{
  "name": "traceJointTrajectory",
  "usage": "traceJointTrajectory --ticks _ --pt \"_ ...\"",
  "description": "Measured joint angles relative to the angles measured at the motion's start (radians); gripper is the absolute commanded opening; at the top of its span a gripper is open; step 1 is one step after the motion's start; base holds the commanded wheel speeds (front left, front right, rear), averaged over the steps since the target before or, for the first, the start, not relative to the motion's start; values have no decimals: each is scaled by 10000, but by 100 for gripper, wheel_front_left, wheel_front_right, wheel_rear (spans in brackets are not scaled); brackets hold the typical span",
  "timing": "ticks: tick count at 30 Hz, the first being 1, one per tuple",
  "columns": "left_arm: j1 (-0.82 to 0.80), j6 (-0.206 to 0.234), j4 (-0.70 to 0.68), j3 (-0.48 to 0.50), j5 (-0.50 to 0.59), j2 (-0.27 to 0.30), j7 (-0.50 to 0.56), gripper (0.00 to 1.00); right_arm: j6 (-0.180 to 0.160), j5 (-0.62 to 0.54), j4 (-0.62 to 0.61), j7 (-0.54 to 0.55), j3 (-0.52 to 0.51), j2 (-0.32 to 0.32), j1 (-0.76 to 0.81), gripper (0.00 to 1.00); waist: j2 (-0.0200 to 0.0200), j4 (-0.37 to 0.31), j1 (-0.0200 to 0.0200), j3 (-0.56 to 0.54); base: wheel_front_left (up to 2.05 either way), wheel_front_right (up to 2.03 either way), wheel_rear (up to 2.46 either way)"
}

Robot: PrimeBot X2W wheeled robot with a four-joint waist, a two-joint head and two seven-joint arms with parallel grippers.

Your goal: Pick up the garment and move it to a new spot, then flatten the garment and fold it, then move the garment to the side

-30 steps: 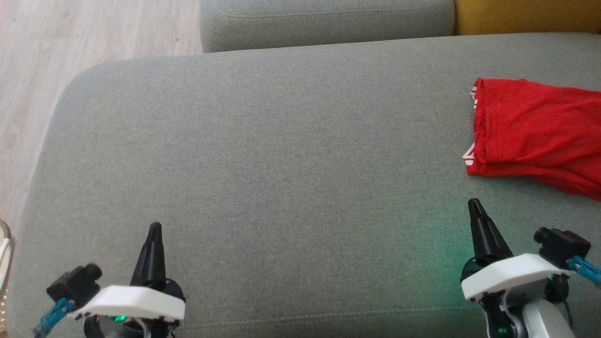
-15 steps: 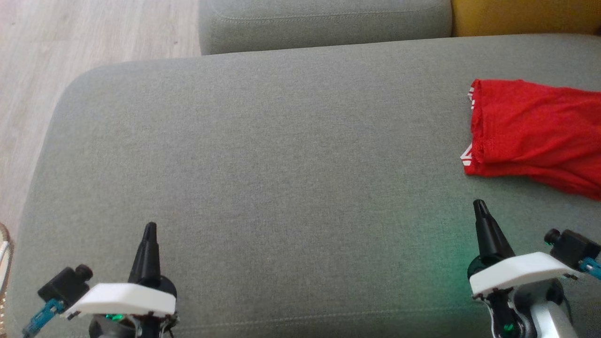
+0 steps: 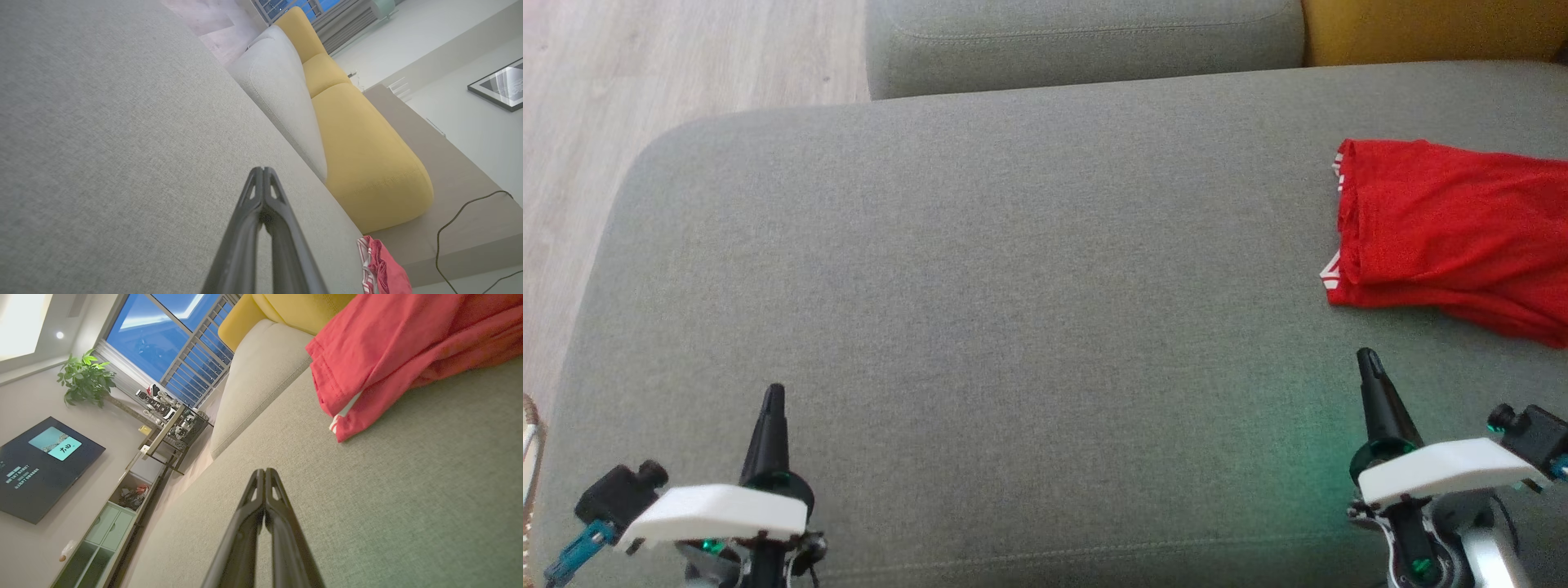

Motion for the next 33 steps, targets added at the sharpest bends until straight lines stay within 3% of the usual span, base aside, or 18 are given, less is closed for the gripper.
traceJointTrajectory --ticks 33 --pt "-399 -174 349 460 -3323 10 955 0 -2 3831 -17 941 -376 25 -6 0 0 -109 0 -134 0 0 0"
